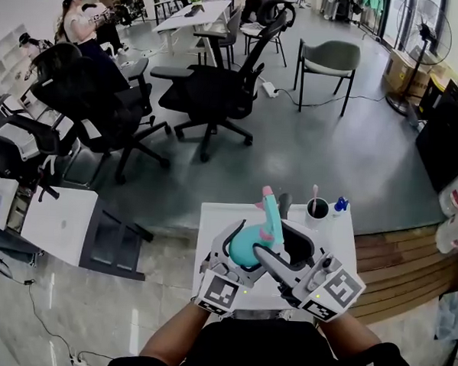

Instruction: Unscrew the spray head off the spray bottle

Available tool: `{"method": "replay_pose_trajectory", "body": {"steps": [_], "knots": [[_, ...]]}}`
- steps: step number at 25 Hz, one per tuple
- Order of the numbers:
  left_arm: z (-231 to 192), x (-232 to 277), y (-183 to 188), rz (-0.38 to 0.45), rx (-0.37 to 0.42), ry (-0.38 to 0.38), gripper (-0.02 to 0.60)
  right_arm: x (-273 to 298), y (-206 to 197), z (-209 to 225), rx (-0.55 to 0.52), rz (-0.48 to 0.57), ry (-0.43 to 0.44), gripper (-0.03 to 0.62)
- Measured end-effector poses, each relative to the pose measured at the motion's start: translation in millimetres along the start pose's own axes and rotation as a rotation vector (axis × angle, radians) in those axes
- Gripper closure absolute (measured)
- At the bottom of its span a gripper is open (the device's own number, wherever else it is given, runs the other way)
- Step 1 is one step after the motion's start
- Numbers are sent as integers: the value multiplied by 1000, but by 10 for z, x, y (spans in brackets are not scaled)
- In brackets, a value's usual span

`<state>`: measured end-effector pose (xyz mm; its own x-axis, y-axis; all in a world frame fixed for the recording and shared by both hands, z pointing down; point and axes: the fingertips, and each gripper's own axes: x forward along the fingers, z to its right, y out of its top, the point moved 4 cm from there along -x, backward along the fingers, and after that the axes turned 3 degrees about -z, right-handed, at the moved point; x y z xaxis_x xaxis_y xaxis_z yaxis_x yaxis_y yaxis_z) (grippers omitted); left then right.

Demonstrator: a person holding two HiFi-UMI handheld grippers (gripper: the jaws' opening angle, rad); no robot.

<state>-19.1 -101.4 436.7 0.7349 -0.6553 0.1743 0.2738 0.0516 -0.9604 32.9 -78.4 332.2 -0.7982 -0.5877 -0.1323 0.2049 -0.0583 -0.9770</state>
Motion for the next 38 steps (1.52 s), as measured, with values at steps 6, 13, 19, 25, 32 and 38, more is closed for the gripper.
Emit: {"method": "replay_pose_trajectory", "body": {"steps": [6,13,19,25,32,38], "knots": [[47,-13,17,15,4,3,120,42,11,13,-18,-1,-44,422],[58,-79,66,32,17,-12,120,38,73,-108,-47,-20,31,444],[100,-169,221,87,43,-74,120,-25,175,-200,-116,-57,178,453],[184,-205,313,127,49,-149,120,-91,202,-312,-140,-133,361,456],[367,-280,345,177,94,-322,120,-235,138,-388,-198,-212,614,459],[308,-230,279,174,-40,-292,120,-143,158,-240,-120,-127,620,454]]}}
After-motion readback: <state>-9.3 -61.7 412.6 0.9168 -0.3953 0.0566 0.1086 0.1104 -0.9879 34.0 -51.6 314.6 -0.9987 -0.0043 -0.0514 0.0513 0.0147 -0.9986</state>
